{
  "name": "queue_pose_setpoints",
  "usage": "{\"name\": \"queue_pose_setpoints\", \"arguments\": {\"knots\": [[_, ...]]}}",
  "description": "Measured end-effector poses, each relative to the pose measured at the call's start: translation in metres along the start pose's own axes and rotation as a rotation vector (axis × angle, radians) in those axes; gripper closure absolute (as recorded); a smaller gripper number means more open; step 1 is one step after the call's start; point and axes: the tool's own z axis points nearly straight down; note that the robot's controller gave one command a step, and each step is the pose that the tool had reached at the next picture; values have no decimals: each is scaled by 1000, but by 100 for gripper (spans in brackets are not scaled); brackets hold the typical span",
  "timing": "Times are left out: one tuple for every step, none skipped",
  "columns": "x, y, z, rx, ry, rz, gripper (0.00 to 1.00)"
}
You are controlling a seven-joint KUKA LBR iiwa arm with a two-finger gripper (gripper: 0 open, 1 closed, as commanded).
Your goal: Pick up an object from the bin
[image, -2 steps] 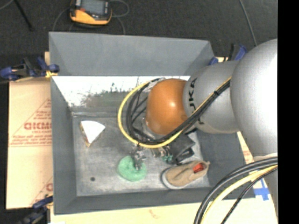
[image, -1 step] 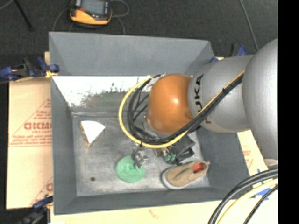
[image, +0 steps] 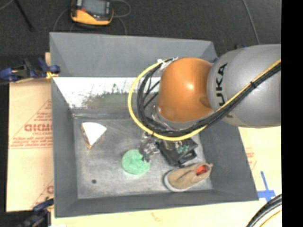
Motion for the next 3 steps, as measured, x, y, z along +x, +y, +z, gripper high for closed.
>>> {"name": "queue_pose_setpoints", "arguments": {"knots": [[-1,0,-54,1,-6,2,100],[12,-2,37,-1,0,-96,0],[11,-2,35,0,-5,-95,0]]}}
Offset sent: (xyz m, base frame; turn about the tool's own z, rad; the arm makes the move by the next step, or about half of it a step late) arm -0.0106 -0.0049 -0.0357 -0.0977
